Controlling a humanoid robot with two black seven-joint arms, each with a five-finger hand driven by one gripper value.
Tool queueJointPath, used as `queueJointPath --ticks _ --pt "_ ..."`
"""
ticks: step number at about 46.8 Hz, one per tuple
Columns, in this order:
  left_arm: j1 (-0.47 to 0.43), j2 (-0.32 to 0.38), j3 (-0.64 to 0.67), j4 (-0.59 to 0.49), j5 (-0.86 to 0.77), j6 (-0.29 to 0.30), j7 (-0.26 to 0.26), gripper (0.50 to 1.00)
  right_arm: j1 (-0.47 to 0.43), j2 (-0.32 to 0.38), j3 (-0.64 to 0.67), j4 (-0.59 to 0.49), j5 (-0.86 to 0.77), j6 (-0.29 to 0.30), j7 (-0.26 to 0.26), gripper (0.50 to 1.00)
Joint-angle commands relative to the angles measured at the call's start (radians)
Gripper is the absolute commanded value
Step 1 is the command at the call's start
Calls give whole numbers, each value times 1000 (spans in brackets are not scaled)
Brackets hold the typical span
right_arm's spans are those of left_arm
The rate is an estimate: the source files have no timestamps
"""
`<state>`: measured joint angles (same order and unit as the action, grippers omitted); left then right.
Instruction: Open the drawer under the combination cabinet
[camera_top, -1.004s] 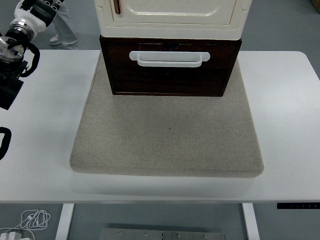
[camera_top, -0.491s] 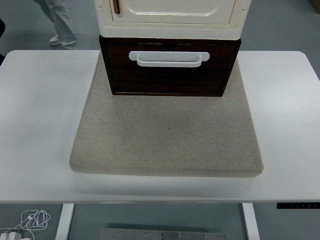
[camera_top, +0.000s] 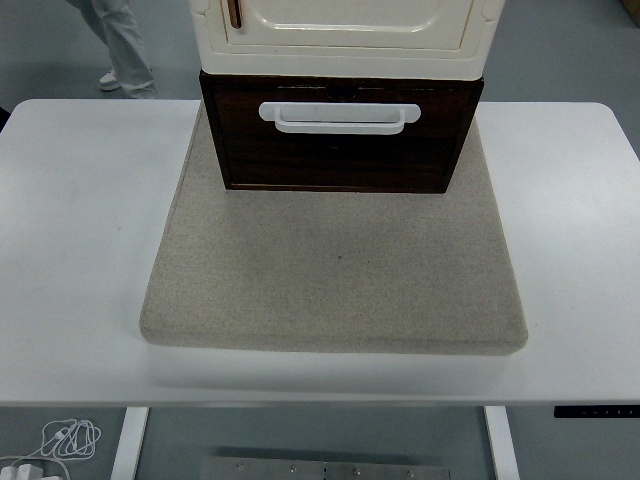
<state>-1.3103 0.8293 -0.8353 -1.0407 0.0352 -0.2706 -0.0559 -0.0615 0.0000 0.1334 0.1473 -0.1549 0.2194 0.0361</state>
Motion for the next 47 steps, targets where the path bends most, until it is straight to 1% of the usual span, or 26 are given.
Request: queueJointPath --ticks 1,4,7,11,14,19,22,25,32,36,39,47 --pt "-15 34 2 -79 26 -2 2 1000 0 0 0 0 0 0 -1 926" --pt "-26 63 7 -133 49 -9 7 1000 -1 0 0 0 0 0 1 926" --pt "-40 86 8 -189 77 -27 10 1000 0 0 0 0 0 0 1 926" --pt "-55 109 8 -271 117 -56 14 1000 0 0 0 0 0 0 1 926" --pt "-79 117 10 -320 134 -62 24 1000 0 0 0 0 0 0 -1 926" --pt "-124 114 27 -361 141 -62 73 1000 0 0 0 0 0 0 1 926" --pt "-179 108 65 -372 141 -62 97 1000 0 0 0 0 0 0 1 926" --pt "-254 88 137 -372 141 -62 103 1000 0 0 0 0 0 0 -1 926" --pt "-421 -2 336 -369 141 -61 105 1000 0 0 0 0 0 0 1 926" --pt "-492 -45 424 -369 141 -53 111 1000 0 0 0 0 0 0 1 926" --pt "-518 -81 462 -369 143 -49 125 1000 0 0 0 0 0 0 -1 926" --pt "-521 -151 493 -369 192 -50 194 1000 0 0 0 0 0 0 1 926"
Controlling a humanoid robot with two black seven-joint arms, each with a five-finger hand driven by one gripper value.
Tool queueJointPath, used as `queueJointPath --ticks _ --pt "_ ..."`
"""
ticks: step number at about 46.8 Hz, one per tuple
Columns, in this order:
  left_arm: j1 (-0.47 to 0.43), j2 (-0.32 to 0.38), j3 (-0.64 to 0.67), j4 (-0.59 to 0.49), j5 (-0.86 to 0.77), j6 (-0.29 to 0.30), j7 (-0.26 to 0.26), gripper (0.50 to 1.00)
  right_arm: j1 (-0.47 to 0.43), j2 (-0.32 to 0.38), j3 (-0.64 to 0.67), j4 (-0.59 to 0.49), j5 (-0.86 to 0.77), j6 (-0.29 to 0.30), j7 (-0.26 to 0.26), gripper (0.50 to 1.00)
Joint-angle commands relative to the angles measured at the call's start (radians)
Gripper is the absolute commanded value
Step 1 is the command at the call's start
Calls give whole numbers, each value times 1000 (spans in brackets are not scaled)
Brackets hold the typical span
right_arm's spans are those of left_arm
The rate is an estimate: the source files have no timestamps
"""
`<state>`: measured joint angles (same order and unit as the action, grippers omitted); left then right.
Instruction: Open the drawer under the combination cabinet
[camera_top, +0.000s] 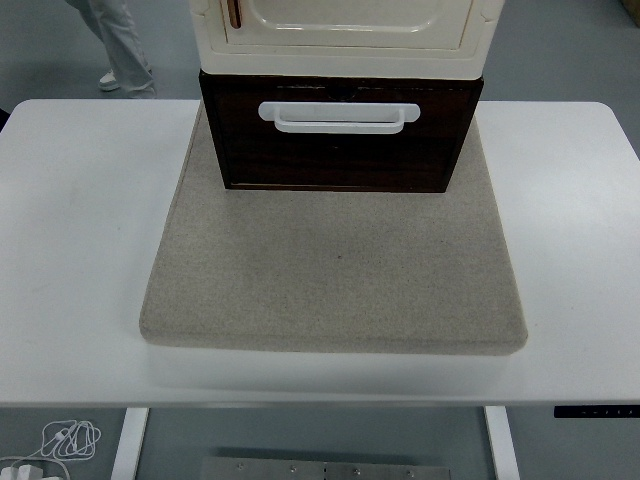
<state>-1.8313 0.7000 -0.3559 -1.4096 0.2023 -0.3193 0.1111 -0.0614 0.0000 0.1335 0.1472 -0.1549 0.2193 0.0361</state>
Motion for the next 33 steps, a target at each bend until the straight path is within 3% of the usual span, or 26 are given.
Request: queueJointPath --ticks 1,26,33 --pt "-2 -30 24 0 34 -1 33 1000 0 0 0 2 0 0 -1 926" --pt "-51 -76 271 -100 34 -1 194 1000 0 0 0 0 0 0 -1 926" --pt "-62 -77 342 -132 22 -6 217 1000 0 0 0 0 0 0 -1 926"
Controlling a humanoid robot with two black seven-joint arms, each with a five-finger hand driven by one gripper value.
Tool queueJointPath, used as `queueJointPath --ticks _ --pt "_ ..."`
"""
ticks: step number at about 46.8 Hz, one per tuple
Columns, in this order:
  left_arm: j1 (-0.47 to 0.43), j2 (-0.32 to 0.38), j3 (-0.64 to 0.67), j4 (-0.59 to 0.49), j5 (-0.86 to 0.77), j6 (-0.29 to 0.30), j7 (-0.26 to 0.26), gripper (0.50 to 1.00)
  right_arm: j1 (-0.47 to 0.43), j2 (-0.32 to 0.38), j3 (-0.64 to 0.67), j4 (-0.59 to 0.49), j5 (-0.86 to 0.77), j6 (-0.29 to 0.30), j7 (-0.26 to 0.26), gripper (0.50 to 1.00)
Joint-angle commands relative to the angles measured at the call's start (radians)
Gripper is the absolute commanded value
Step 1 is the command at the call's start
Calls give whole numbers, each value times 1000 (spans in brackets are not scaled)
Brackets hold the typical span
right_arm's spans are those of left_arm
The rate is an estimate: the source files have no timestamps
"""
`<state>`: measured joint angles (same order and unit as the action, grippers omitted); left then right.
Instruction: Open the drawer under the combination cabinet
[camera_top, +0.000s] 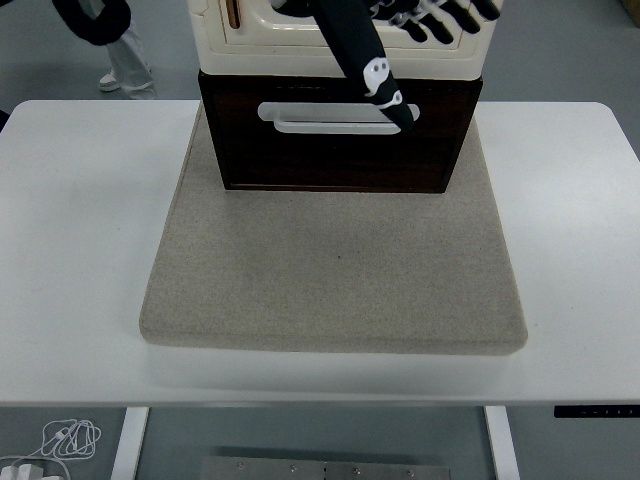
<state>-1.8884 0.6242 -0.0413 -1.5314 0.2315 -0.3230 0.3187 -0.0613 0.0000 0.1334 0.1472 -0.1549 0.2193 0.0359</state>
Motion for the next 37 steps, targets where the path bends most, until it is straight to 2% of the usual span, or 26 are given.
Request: queueJointPath --ticks 1,6,11,19,31,37 --pt "-6 -4 40 -10 -14 -2 17 1000 0 0 0 0 0 0 -1 926" --pt "-23 -15 93 -7 -32 -1 51 1000 0 0 0 0 0 0 -1 926" --pt "-23 -29 119 13 -40 10 60 1000 0 0 0 0 0 0 1 926" --pt "-23 -64 158 108 -41 27 82 1000 0 0 0 0 0 0 1 926" --pt "-28 -61 250 160 -32 4 92 1000 0 0 0 0 0 0 -1 926" --pt "-29 -61 277 184 -17 -47 91 1000 0 0 0 0 0 0 1 926"
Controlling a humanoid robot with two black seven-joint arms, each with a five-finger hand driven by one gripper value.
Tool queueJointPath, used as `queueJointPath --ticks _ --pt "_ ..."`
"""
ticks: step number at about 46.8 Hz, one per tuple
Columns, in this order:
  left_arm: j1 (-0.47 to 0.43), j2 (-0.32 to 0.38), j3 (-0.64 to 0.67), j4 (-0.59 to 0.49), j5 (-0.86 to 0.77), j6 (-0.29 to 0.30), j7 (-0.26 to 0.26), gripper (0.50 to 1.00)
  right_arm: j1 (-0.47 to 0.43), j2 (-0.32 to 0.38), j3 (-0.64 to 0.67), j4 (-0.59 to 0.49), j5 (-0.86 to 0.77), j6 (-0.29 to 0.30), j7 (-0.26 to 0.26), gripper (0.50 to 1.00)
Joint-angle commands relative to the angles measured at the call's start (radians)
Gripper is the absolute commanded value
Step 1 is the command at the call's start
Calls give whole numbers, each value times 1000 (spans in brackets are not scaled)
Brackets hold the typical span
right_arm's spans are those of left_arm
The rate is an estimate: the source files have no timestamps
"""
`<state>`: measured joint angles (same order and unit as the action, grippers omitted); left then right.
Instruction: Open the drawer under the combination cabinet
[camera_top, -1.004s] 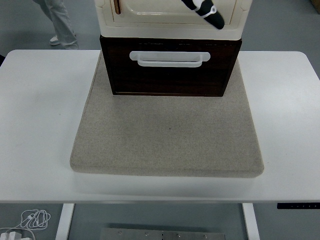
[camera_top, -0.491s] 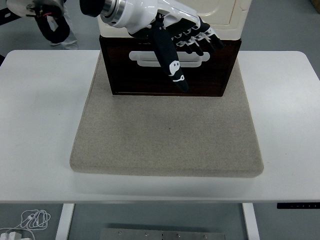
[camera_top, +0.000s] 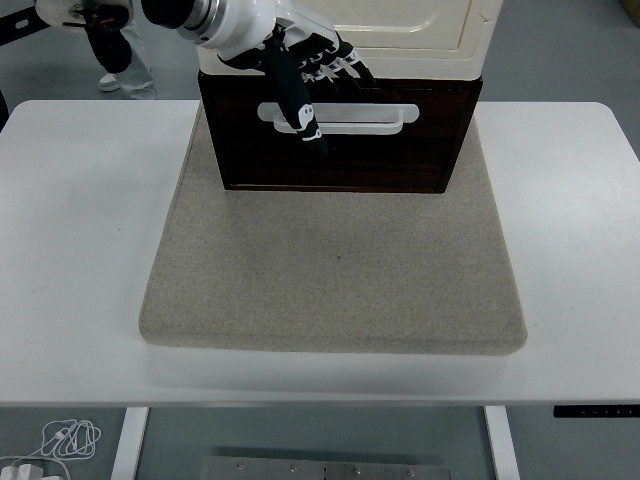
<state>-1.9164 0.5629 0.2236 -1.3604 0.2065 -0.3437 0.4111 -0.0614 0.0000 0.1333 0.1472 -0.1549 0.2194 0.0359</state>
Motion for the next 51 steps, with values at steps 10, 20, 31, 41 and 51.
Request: queueJointPath --ticks 10,20,31,41,51 --pt "-16 -4 19 64 97 -104 -2 1000 0 0 0 0 0 0 -1 926" --pt "-9 -44 20 119 152 -113 -2 1000 0 0 0 0 0 0 1 926" --pt "-3 -75 22 130 157 -109 -2 1000 0 0 0 0 0 0 -1 926" --pt "-1 -100 54 155 156 -100 -2 1000 0 0 0 0 0 0 1 926" --pt "19 -113 54 176 156 -103 -5 1000 0 0 0 0 0 0 -1 926"
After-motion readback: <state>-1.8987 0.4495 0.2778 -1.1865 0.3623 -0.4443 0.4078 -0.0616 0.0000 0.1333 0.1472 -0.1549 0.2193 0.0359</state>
